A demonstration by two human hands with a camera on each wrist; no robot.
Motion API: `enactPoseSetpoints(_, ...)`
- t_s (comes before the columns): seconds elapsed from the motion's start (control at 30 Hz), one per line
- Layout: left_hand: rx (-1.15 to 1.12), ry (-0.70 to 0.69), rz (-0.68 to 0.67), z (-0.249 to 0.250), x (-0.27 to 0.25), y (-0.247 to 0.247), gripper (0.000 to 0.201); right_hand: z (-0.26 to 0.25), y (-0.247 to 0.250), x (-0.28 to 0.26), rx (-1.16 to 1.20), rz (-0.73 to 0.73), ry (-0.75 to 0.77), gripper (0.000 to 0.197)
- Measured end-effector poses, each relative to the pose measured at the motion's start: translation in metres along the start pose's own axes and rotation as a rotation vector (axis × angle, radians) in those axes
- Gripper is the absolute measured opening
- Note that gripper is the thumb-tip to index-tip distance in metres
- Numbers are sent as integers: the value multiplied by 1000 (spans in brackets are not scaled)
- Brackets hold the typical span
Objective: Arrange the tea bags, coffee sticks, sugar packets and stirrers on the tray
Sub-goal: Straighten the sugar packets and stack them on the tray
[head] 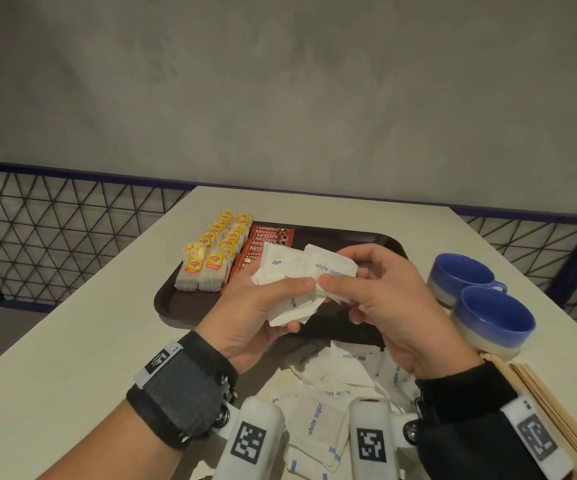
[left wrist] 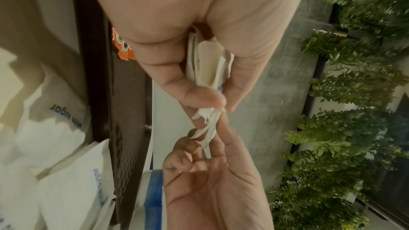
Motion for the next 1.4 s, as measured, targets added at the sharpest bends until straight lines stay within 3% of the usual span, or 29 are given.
enactPoseSetpoints(0.1, -13, 7, 8, 1, 0, 0, 55, 2, 3, 3, -16, 33, -6, 36)
enactPoseSetpoints(0.23, -5, 8, 10, 2, -1, -1, 54, 0, 3, 1, 76, -11, -68, 13)
enactPoseSetpoints(0.33, 0, 14, 13, 1, -1, -1, 56, 0, 3, 0, 100, -18, -78, 8)
enactPoseSetpoints(0.47, 3, 35, 27, 2, -1, 0, 50, 0, 3, 0, 112, 1, -69, 7)
enactPoseSetpoints(0.63, 4, 43, 23, 3, -2, 0, 58, 0, 3, -1, 129, -7, -69, 7)
enactPoseSetpoints(0.77, -4, 49, 38, 5, -3, -1, 38, -1, 2, -1, 152, -12, -97, 7)
enactPoseSetpoints(0.93, -9, 65, 46, 7, -4, -1, 34, -2, 3, -2, 164, -44, -158, 10)
enactPoseSetpoints(1.13, -116, 154, 59, 16, -6, 7, 43, -1, 6, -1, 184, -34, -140, 10)
enactPoseSetpoints(1.4, -111, 141, 115, 39, -5, 73, 58, -7, 9, 1, 245, 6, -141, 19)
Point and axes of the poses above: each hand's wrist, its own x-axis towards the middle knuckle, its own y-axis out of the back of the hand, z = x × y, the point moved 2 cm from there along x, towards the middle knuckle, and after that the axes turned 13 degrees about x, right-handed, at the moved point
